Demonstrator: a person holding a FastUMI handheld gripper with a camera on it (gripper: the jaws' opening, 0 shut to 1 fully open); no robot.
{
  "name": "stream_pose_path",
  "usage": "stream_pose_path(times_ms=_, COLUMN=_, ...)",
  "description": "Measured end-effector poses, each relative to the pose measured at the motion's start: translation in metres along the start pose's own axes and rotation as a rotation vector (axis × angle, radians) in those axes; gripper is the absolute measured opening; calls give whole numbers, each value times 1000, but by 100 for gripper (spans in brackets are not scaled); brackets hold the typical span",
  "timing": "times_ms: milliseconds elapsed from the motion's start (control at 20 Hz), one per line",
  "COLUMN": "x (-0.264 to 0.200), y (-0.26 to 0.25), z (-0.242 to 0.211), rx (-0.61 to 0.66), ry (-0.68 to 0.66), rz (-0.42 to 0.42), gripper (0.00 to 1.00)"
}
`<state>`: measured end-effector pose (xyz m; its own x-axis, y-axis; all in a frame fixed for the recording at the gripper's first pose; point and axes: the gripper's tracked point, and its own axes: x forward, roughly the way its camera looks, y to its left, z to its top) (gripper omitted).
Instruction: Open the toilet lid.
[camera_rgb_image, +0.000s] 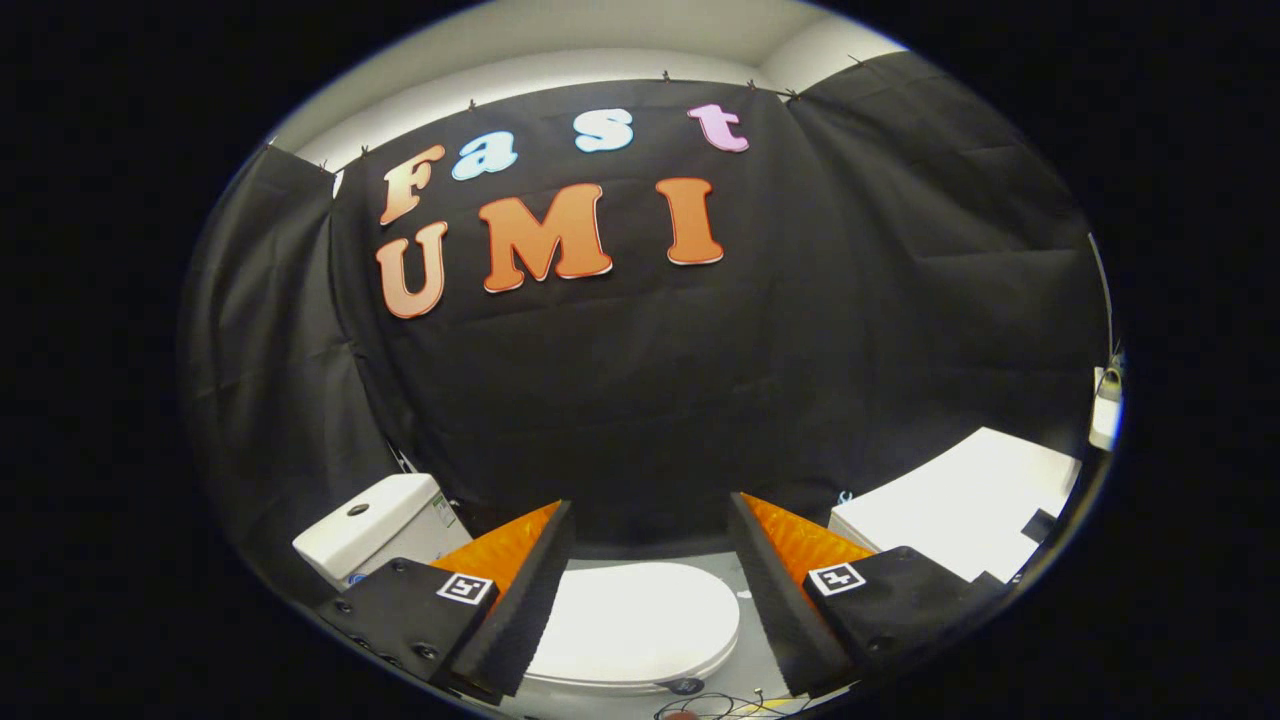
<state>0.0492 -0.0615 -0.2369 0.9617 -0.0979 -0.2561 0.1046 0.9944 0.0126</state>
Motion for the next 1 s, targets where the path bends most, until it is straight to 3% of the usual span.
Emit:
stream_pose_path(times_ms=500, x=39, y=-45, z=-150, rx=117, ry=216, rz=-28, gripper=99)
stream_pose_path(times_ms=1000, x=41, y=-91, z=-294, rx=377, ry=447, rz=-68, gripper=99)
